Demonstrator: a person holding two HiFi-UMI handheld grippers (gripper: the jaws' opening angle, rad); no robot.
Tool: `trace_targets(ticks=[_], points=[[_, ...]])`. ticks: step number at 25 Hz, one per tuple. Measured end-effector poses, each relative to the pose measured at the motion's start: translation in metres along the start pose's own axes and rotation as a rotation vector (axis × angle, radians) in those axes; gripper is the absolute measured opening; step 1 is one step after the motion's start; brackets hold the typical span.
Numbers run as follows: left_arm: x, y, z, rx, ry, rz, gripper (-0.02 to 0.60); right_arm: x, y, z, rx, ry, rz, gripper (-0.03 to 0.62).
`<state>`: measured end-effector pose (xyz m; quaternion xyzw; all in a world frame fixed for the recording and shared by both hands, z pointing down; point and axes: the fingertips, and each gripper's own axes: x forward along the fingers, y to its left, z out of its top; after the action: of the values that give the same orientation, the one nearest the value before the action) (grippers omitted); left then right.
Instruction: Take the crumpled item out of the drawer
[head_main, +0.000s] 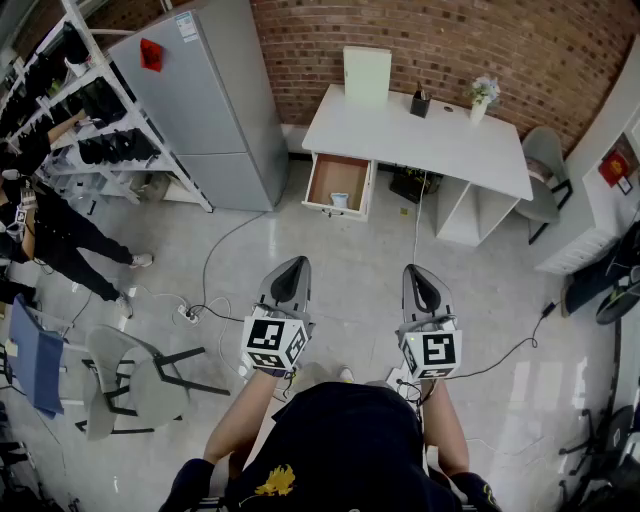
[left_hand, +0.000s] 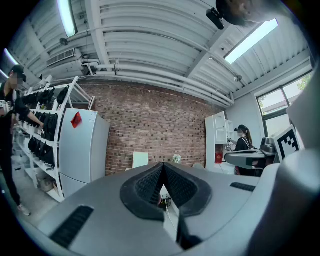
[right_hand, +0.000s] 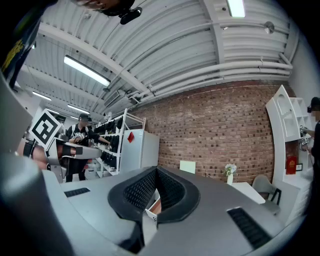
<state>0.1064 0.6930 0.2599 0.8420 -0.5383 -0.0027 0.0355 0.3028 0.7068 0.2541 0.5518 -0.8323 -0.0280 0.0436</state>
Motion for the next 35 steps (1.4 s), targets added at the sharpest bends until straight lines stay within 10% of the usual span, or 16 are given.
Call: trace_targets(ticks=[20,22,35], points=[[0.003,0.048,-0.014,0.019,0.053,0.074,0.012,0.065,0.01,-0.016,0.077,-0.024,0.067,0.029],[0.002,0.068,-0.022,0.002,0.067,0.1,0.012,0.084,0.023,-0.017,0.088,-0.019,0.114,0.296],[0.12,0.232,-0.038,-0.054,0.107,0.1,0.012,0.284,0.05,-0.033,0.059,0.109,0.104,0.416]])
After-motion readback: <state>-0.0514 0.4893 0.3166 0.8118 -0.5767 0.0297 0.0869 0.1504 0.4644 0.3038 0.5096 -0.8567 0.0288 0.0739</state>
